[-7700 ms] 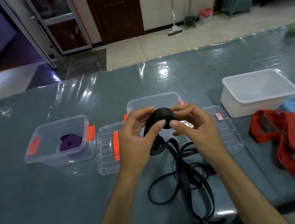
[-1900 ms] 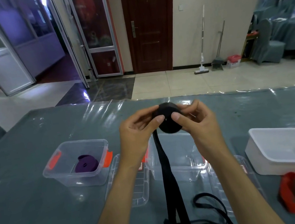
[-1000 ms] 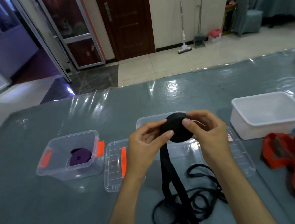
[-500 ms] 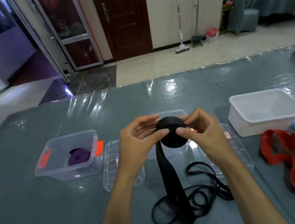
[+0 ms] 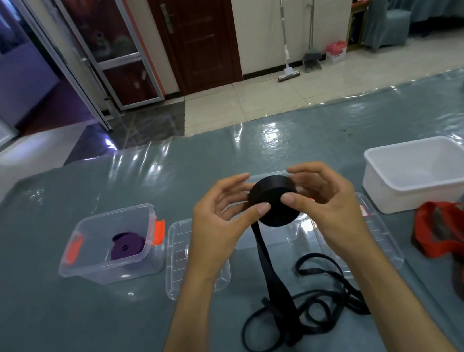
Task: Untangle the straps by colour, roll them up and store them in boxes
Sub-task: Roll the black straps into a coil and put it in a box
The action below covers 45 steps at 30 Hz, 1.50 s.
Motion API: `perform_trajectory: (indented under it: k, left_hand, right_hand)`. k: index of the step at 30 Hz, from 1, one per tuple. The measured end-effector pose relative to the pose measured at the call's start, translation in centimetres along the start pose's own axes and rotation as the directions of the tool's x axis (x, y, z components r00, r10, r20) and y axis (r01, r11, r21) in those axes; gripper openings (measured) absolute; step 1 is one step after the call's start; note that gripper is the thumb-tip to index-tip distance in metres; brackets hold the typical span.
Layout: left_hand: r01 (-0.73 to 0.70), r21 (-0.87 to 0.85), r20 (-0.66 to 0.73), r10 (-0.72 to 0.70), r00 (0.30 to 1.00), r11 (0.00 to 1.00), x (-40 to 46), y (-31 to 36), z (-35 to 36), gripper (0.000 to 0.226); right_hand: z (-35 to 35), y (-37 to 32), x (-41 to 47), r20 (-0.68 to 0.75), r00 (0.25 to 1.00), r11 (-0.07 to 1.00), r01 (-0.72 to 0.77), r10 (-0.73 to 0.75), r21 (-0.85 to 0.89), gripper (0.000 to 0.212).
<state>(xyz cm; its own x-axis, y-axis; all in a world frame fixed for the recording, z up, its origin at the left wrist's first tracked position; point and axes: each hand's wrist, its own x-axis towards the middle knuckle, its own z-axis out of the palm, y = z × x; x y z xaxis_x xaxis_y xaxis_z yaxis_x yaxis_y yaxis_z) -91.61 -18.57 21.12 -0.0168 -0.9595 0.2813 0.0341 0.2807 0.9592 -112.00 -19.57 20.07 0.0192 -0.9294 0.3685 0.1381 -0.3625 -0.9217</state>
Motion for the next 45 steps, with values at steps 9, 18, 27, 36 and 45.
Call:
perform_trajectory:
  k: [9,18,27,36,45]
  left_hand:
    - [-0.003,0.022,0.021,0.002,1.0,1.0,0.7,0.1,-0.3,0.031]
    - [-0.077,-0.114,-0.022,0.075,0.997,0.99,1.4,0.4,-0.9,0.053]
    - [-0.048,-0.014,0.027,0.048,0.998,0.999,1.5,-0.6,-1.2,0.045]
    - [-0.073,-0.038,-0.045,0.071,0.996,0.997,1.7,-1.7,0.0,0.036]
    - [-0.03,-0.015,0.117,0.032,0.993,0.999,3.4,-1.3,-0.3,0.03]
  right_hand:
    - [0.0,-0.3,0.6,0.038,0.998,0.998,-0.05,0.049,0.036,0.03]
    - [0.4,0.0,1.0,0.049,0.999,0.997,-0.027,0.023,0.076,0.024]
    - [1.2,0.3,1.3,-0.054,0.998,1.0,0.013,-0.012,0.026,0.022]
    - [-0.4,0.9,2.5,0.137,0.989,0.997,-0.043,0.051,-0.064,0.027]
    - [-0.5,1.8,2.8,0.016,1.0,0.999,0.02,-0.021,0.049,0.024]
